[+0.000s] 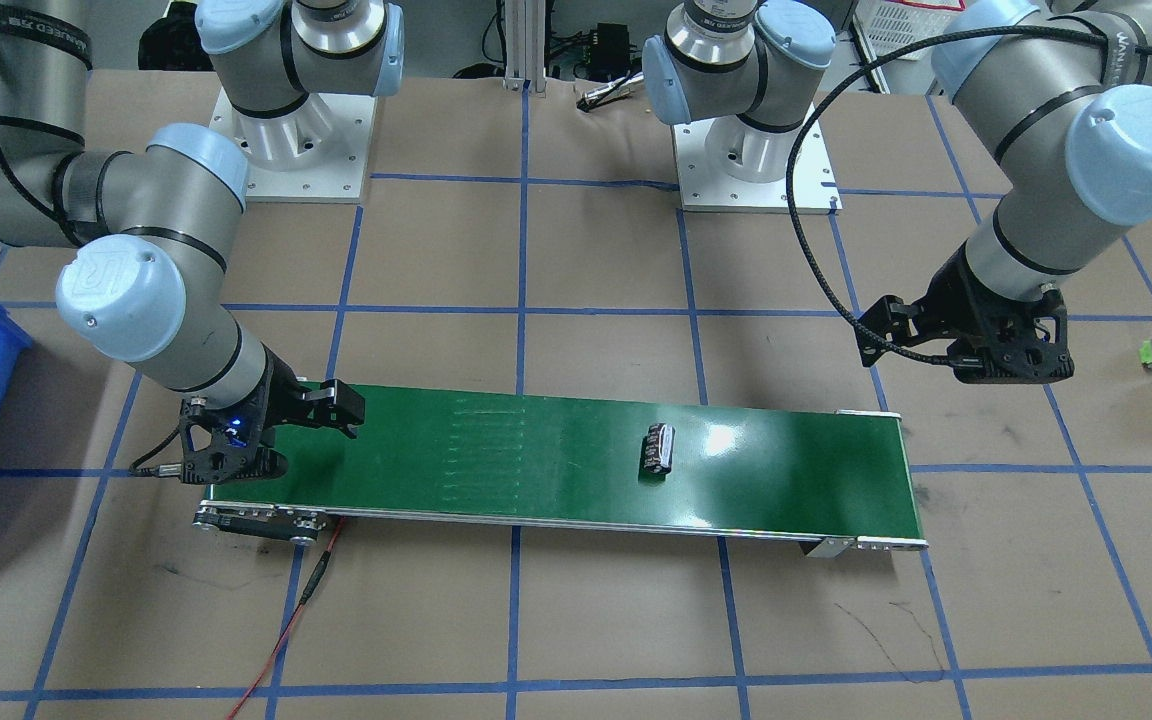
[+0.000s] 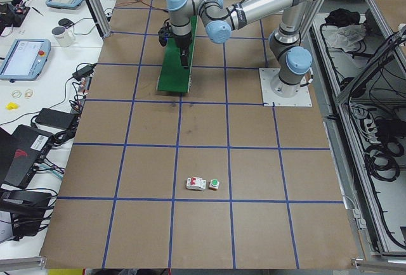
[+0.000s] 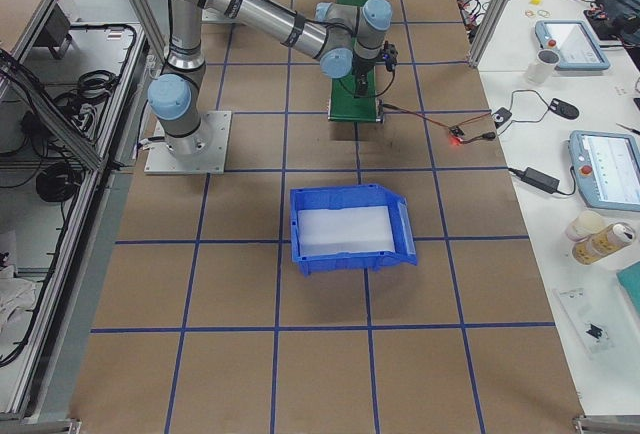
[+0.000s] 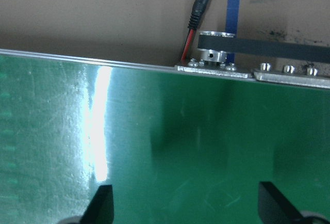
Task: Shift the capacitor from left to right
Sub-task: 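Hold the left gripper still while the belt carries the capacitor toward the right gripper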
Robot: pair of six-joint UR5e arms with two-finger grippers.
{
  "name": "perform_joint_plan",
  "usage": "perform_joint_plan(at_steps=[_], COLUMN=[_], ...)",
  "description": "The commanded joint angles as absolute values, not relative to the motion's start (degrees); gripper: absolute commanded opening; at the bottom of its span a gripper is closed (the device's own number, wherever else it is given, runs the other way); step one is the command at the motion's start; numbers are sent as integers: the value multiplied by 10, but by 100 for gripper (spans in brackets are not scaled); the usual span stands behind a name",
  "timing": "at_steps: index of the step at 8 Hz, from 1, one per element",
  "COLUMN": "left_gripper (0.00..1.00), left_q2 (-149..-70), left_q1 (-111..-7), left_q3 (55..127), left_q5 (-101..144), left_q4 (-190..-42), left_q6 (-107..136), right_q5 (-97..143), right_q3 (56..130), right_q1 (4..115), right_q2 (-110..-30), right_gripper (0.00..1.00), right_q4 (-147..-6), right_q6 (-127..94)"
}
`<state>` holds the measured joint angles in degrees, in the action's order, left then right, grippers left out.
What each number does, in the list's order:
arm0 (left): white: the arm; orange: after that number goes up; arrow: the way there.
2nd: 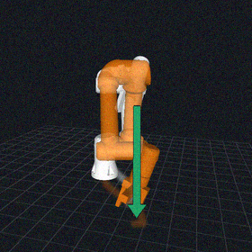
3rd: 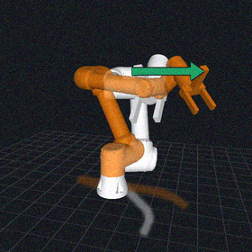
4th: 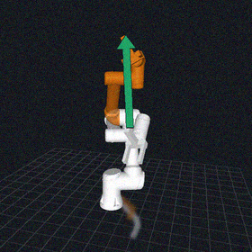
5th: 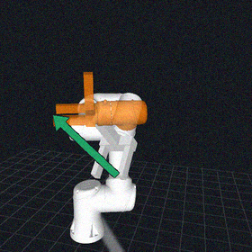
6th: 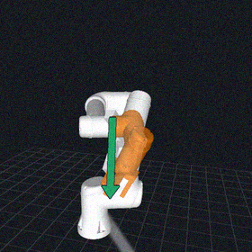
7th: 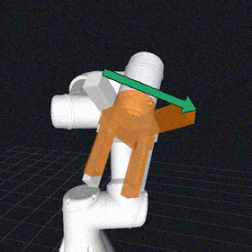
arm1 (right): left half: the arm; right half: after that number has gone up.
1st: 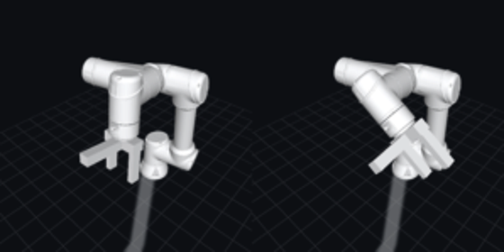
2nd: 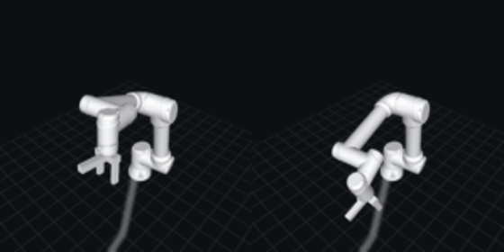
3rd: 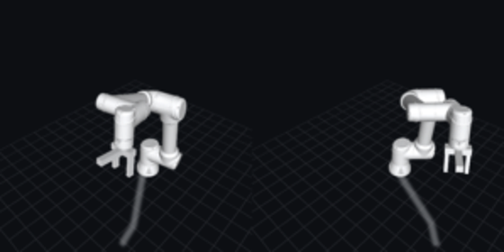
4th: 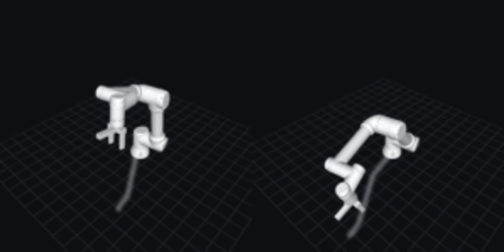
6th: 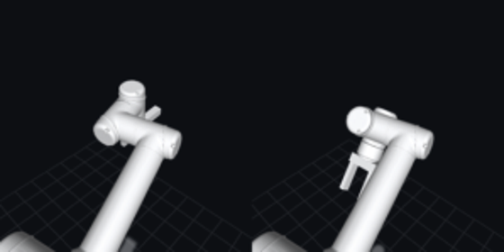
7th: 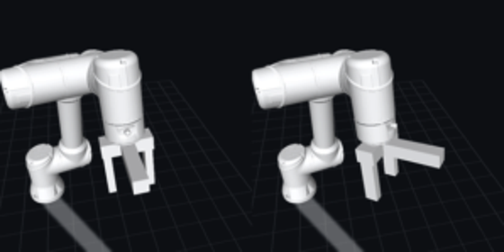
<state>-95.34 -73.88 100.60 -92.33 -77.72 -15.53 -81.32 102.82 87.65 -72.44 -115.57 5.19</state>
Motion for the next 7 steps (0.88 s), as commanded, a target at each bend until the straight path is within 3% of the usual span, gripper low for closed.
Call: perform_joint_plan(at_steps=[1, 7], left_gripper=[100, 100], left_q2=[-951, -937], left_q1=[-739, -744], left_q3=[1003, 1004], left_q5=[-918, -923], left_q4=[-795, -844], left_q6=[-150, -44], right_q5=[-812, -815], right_q3=[1028, 1028], right_q1=[878, 889], right_q2=[-727, -725], right_gripper=[98, 95], right_q4=[-1156, -1156], right_q6=[51, 50])
